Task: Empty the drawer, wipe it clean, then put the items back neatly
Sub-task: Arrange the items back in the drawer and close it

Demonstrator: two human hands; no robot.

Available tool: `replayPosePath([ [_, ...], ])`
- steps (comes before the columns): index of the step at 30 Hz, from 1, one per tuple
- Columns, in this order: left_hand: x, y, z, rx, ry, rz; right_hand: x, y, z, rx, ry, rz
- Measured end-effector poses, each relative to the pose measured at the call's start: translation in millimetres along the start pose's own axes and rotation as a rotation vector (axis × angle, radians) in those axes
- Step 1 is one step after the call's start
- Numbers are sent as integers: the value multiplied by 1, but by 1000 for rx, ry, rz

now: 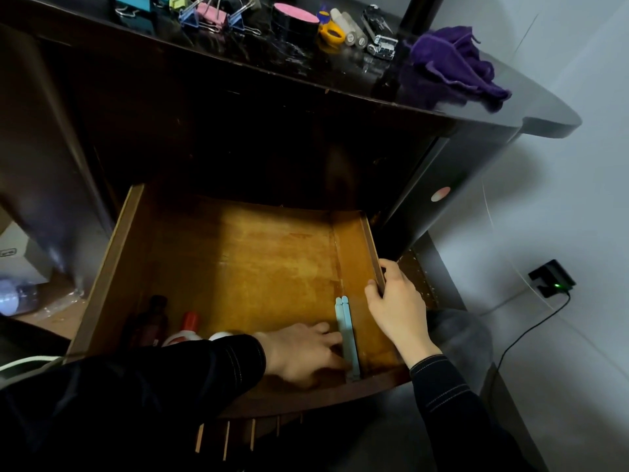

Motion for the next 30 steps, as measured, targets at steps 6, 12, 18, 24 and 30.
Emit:
replayPosePath([
  [6, -21, -27, -19, 196, -166, -159, -4, -10, -2, -59, 12, -2],
  [12, -25, -101, -64, 609, -277, -20, -35, -76, -2, 105, -108, 112],
  [18, 15, -206, -124, 990, -209, 253, -118, -192, -4, 553, -464, 299],
  [24, 37, -296, -167, 1243, -198, 335, -177, -232, 61, 441, -361, 305],
  [30, 10, -362, -176, 1273, -349, 574, -195, -214, 112, 187, -204, 239],
])
Point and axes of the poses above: each hand's wrist, its own z-axis towards the middle knuckle, its own y-axis out of the palm, x = y × z, the point moved 6 cm from there along z, towards the middle knuckle, and after that the axes turned 12 degrees about y, right-handed, at the moved point
